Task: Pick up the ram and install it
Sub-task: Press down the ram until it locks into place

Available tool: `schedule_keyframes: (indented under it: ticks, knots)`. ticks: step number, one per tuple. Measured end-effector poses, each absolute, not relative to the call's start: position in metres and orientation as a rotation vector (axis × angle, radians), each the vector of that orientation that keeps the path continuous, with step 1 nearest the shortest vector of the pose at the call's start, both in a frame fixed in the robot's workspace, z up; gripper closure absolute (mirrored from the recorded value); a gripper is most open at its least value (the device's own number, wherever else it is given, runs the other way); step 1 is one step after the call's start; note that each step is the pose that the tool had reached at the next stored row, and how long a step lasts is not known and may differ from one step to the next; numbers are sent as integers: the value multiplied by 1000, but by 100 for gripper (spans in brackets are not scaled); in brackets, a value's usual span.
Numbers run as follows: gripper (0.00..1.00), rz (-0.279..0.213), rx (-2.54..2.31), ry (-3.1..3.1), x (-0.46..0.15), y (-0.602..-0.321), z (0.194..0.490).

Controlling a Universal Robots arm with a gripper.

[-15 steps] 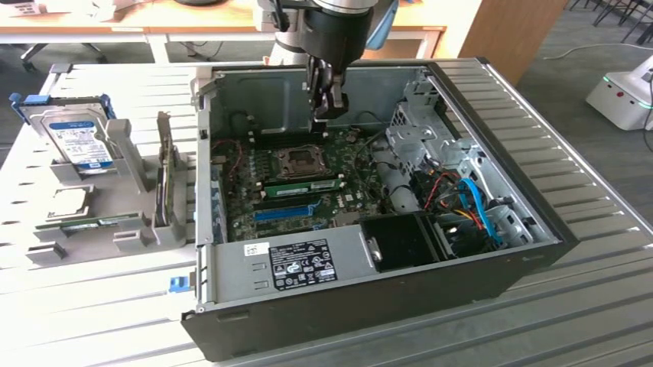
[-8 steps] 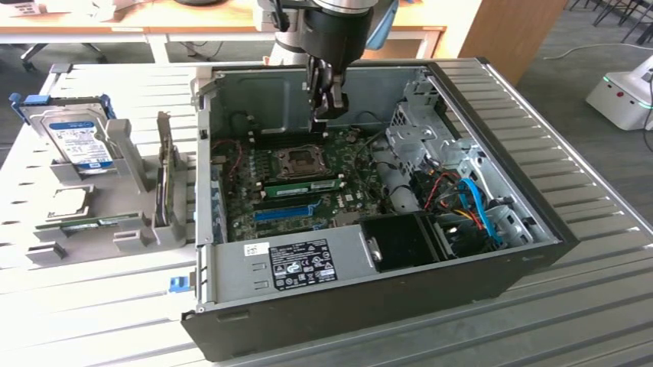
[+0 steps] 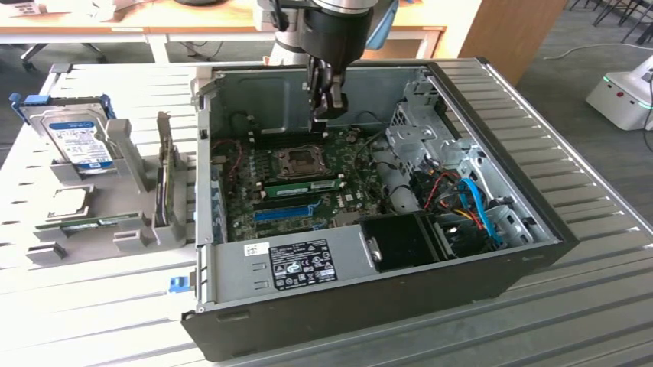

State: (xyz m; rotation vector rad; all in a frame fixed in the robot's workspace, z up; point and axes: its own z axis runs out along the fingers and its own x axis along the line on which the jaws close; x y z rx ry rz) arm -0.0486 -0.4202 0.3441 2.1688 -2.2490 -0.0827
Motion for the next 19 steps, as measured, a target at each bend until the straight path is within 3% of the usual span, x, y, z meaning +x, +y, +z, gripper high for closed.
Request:
schedule_keyframes:
  ticks: [19]
  knots:
    - [89,-85,1852,-2525,-50,-420,341]
